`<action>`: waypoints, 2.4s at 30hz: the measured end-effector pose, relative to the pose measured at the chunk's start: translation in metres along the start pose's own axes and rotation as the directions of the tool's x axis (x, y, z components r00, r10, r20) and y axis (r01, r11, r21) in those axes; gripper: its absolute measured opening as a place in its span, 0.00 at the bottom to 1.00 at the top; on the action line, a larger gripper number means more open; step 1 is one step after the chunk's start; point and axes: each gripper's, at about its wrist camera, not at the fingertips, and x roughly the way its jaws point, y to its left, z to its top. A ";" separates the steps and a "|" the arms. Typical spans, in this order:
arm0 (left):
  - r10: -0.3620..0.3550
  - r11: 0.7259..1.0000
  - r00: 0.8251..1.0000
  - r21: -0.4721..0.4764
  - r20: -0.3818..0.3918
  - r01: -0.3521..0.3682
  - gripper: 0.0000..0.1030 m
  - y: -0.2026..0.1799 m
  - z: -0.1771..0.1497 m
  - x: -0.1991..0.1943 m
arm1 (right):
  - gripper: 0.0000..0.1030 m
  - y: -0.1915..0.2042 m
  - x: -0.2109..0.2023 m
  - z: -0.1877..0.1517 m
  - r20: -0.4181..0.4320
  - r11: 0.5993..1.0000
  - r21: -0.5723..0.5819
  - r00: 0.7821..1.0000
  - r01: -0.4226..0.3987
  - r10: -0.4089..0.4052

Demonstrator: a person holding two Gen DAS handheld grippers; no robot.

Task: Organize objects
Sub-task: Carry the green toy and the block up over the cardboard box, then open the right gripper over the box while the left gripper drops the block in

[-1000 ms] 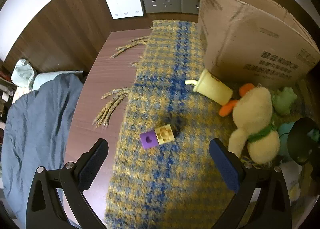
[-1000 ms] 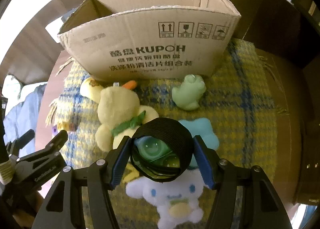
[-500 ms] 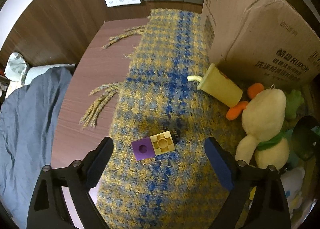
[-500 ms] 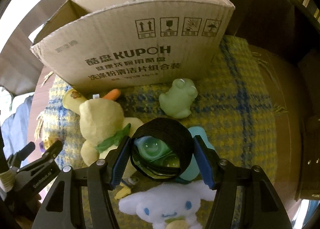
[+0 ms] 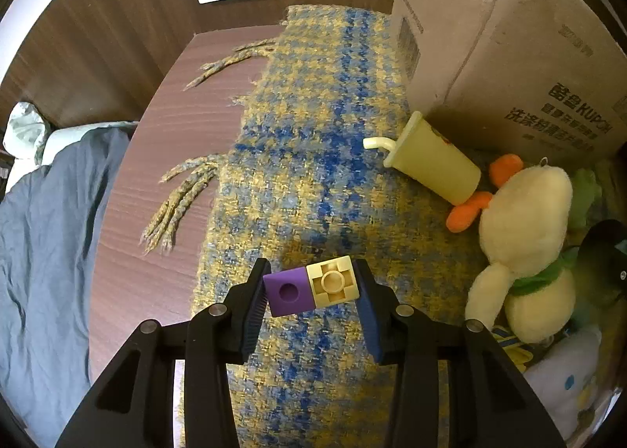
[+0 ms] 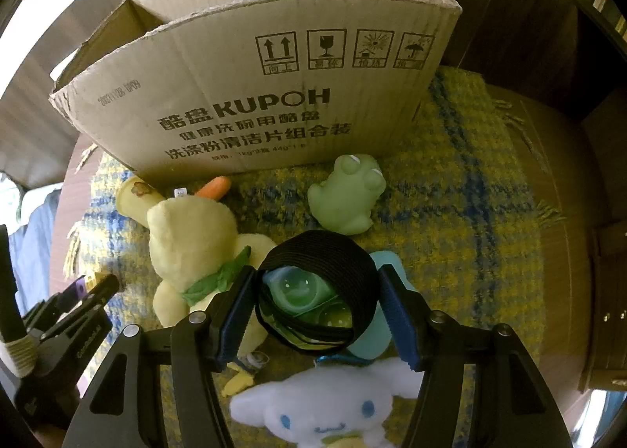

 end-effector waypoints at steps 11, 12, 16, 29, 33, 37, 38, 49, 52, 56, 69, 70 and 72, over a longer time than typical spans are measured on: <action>0.003 1.000 0.999 0.007 0.050 -0.003 0.41 -0.004 -0.004 -0.019 | 0.60 -0.007 -0.014 -0.002 0.043 1.000 0.022 0.999 -0.006 0.006; 0.004 1.000 0.998 0.008 0.056 -0.004 0.41 -0.005 -0.004 -0.023 | 0.60 -0.006 -0.017 -0.003 0.046 1.000 0.024 0.999 -0.008 0.007; 0.004 1.000 0.997 0.012 0.080 -0.005 0.41 -0.005 -0.001 -0.035 | 0.60 -0.008 -0.029 -0.003 0.074 0.999 0.031 0.997 -0.016 0.014; 0.006 0.999 0.984 0.033 0.178 -0.012 0.41 -0.015 0.005 -0.090 | 0.60 -0.018 -0.074 0.001 0.177 0.998 0.040 0.984 -0.044 0.036; 0.003 0.999 0.978 0.043 0.209 -0.013 0.41 -0.019 0.009 -0.104 | 0.60 -0.022 -0.088 0.002 0.209 0.998 0.044 0.977 -0.045 0.035; -0.002 0.999 0.970 0.051 0.242 -0.011 0.41 -0.025 0.017 -0.119 | 0.60 -0.026 -0.103 0.007 0.245 0.998 0.046 0.969 -0.044 0.031; -0.003 0.999 0.969 0.053 0.249 -0.010 0.41 -0.026 0.019 -0.123 | 0.60 -0.027 -0.107 0.009 0.253 0.998 0.047 0.967 -0.044 0.031; -0.019 0.997 0.945 0.076 0.327 -0.006 0.41 -0.040 0.046 -0.156 | 0.61 -0.032 -0.132 0.031 0.324 0.997 0.047 0.945 -0.053 0.035; -0.028 0.996 0.937 0.086 0.347 -0.002 0.41 -0.045 0.055 -0.163 | 0.61 -0.032 -0.136 0.039 0.334 0.998 0.037 0.942 -0.054 0.039; -0.043 0.995 0.928 0.100 0.371 0.006 0.41 -0.051 0.069 -0.170 | 0.61 -0.032 -0.141 0.052 0.349 0.998 0.023 0.936 -0.052 0.041; -0.068 0.989 0.905 0.146 0.421 0.006 0.41 -0.068 0.111 -0.176 | 0.61 -0.031 -0.137 0.095 0.382 0.999 0.007 0.924 -0.038 0.033; -0.070 0.989 0.904 0.148 0.422 0.007 0.41 -0.069 0.114 -0.176 | 0.61 -0.031 -0.135 0.098 0.382 0.999 0.007 0.924 -0.037 0.032; -0.076 0.988 0.904 0.154 0.421 0.012 0.41 -0.072 0.119 -0.173 | 0.61 -0.031 -0.134 0.103 0.382 0.999 0.006 0.923 -0.035 0.030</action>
